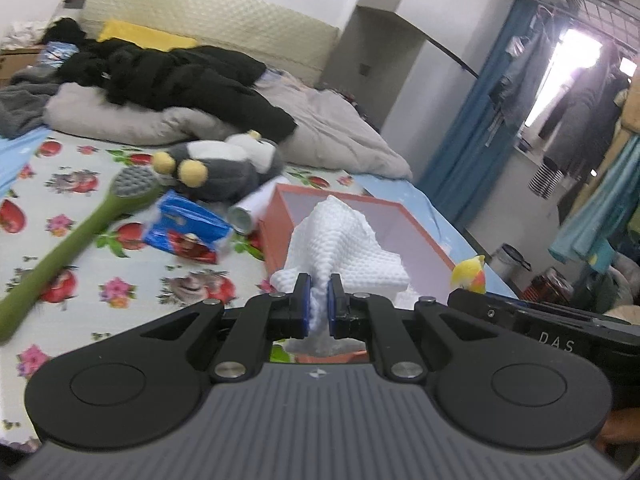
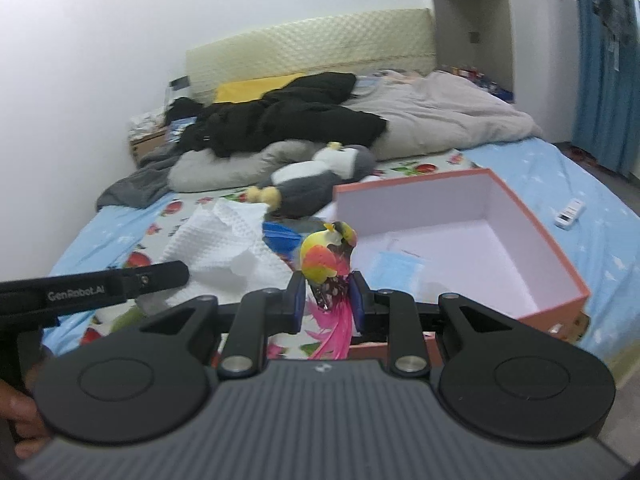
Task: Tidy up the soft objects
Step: 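Carry the white cloth with the left gripper while the right carries the feather toy over the pink box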
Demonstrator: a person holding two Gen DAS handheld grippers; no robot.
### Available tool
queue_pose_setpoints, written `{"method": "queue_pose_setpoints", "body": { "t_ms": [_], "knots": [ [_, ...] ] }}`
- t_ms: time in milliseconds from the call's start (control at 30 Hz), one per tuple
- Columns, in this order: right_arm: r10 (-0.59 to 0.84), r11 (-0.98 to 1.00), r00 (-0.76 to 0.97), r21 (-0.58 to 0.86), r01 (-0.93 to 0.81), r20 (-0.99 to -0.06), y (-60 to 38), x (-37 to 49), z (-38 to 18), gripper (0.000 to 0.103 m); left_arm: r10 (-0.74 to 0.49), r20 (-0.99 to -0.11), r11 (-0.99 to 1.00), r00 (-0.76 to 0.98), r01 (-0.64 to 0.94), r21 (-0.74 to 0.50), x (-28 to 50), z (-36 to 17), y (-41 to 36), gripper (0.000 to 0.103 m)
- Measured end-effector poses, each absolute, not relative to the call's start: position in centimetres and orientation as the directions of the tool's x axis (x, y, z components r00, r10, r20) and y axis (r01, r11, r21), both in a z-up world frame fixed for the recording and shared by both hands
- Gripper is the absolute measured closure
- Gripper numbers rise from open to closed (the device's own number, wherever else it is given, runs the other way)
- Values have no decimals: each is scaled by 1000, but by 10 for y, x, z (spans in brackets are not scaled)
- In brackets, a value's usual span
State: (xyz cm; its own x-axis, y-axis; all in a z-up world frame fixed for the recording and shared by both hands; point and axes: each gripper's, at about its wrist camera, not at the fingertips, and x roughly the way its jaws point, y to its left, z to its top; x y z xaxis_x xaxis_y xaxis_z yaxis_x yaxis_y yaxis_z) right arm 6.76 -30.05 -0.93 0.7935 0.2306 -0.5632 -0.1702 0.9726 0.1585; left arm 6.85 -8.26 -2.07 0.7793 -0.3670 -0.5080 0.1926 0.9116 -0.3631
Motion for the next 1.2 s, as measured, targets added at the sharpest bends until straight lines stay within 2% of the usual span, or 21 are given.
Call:
{"method": "queue_pose_setpoints", "body": {
  "t_ms": [633,1133,1200],
  "knots": [
    [127,983,773,186,-12,-621,-364,164,-64,76,-466,-609,883,642,290,-370,215,-78,-167,93],
    [107,977,692,205,61,-714,-399,226,-132,74,-447,-711,894,543,310,-325,305,-141,-222,92],
    [117,974,681,219,64,-723,-401,229,-137,73,-441,-723,896,531,311,-318,309,-146,-224,89]
  ]
}}
